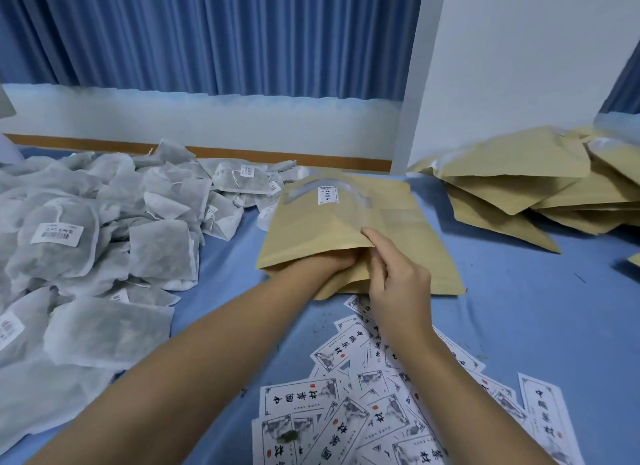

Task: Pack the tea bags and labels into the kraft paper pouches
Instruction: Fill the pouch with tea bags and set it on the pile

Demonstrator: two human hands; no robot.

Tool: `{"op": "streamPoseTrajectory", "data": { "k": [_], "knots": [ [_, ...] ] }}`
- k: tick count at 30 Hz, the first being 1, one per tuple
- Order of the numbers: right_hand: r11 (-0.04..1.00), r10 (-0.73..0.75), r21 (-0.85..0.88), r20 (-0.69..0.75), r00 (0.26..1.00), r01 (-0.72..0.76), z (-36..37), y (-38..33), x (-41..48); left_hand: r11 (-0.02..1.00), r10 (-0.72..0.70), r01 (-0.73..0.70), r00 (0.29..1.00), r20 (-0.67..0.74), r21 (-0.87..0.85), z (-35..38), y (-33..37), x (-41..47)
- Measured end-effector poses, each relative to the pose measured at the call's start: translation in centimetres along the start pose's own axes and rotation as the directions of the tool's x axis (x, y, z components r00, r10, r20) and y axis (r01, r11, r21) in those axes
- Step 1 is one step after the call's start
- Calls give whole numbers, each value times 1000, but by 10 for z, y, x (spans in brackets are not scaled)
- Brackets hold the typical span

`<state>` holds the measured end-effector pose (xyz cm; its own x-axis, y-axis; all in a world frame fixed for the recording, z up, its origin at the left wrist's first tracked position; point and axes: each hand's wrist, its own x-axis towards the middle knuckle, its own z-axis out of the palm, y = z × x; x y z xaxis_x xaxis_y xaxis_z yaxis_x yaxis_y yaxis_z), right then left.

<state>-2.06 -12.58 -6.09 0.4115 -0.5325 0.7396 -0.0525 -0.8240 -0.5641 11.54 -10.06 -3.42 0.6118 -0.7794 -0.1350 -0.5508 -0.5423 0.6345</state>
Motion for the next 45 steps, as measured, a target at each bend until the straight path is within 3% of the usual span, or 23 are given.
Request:
{"op": "streamPoseTrajectory", "data": {
  "k": [2,4,6,8,10,12,14,17,20,22,25,28,31,33,35,37,38,45],
  "knots": [
    [1000,19,-14,-22,1000,-19,0,-1,0,979,95,-113,990,-105,-173,13,4,-13],
    [997,76,-24,-52,996,-78,1,-2,4,930,212,-292,922,-323,-223,20,-2,-43],
    [991,131,-17,-60,989,-133,1,-4,10,800,297,-485,831,-470,-352,26,-17,-80],
    [988,151,-10,-63,987,-152,-1,-9,15,705,270,-537,807,-525,-463,30,-29,-112],
    [987,157,-10,-73,985,-159,-4,-15,21,561,83,-421,885,-457,-713,30,-35,-127],
    [985,174,-9,-78,982,-175,-9,-19,27,372,-59,-221,964,-260,-902,24,-38,-129],
    [983,186,1,-58,981,-186,-18,-20,30,189,-33,-76,996,-83,-979,20,-37,-130],
    [991,137,6,69,988,-137,-32,-22,24,-103,139,69,989,54,-992,17,-34,-126],
    [999,-25,-19,309,951,32,-47,-25,6,-218,152,78,987,46,-973,10,-36,-124],
    [993,-76,-45,480,874,111,-54,-22,-9,-239,98,70,994,48,-969,10,-40,-124],
    [997,20,45,573,819,-55,-61,-18,-31,-238,-11,103,994,109,-966,15,-43,-124],
    [922,211,208,440,873,-328,-63,-22,-42,-191,-110,76,989,98,-979,19,-39,-123],
    [895,385,168,177,906,-413,-59,-19,-44,-139,-125,67,989,85,-988,21,-38,-124],
    [811,543,206,85,835,-548,-56,-14,-43,-84,-101,67,992,75,-994,21,-38,-124],
    [621,674,363,205,710,-695,-56,-6,-43,-17,-82,56,995,57,-998,23,-40,-123],
    [461,678,436,388,624,-773,-59,-1,-43,43,-71,50,996,47,-998,26,-40,-122],
    [440,659,455,422,623,-774,-61,0,-43,64,-64,44,997,40,-997,26,-40,-122],
    [448,504,597,447,739,-666,-72,1,-33,246,122,-23,993,7,-969,28,-45,-124]
  ]
}}
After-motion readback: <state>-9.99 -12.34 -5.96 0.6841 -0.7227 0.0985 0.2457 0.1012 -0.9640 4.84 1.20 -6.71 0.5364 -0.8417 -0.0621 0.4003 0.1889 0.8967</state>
